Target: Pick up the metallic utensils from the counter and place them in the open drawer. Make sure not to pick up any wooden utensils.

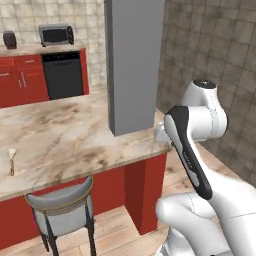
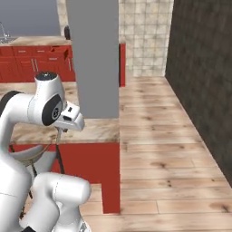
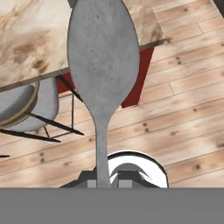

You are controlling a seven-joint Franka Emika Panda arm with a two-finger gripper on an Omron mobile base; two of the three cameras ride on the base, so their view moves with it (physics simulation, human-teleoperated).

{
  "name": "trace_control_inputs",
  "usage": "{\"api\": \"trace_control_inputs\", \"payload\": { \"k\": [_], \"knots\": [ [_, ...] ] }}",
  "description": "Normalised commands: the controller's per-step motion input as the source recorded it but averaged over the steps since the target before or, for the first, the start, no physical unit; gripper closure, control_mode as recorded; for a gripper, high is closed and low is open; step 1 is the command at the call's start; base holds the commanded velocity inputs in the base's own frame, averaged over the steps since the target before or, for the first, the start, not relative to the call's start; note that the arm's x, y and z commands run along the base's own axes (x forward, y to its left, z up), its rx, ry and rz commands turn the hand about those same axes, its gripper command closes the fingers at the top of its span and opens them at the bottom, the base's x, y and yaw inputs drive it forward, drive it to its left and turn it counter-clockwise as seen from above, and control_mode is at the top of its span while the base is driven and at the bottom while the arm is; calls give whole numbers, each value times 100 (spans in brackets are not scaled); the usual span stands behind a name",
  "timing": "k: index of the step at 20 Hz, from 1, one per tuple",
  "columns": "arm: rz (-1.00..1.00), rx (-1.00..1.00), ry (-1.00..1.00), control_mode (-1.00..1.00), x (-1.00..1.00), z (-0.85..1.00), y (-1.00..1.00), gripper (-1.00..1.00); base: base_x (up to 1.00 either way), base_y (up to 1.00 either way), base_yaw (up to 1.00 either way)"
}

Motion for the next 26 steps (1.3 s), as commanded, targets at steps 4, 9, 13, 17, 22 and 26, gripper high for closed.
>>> {"api": "trace_control_inputs", "payload": {
  "k": [4, 9, 13, 17, 22, 26],
  "knots": [
    [0, 0, 0, 100, 0, 0, 0, 100, 0, -100, 11],
    [0, 0, 0, 100, 0, 0, 0, 100, 28, -100, 19],
    [0, 0, 0, 100, 0, 0, 0, 100, 64, -100, 24],
    [0, 0, 0, 100, 0, 0, 0, 100, 68, -95, 26],
    [0, 0, 0, 100, 0, 0, 0, 100, 70, -54, 12],
    [0, 0, 0, 100, 0, 0, 0, 100, 97, -36, 13]
  ]
}}
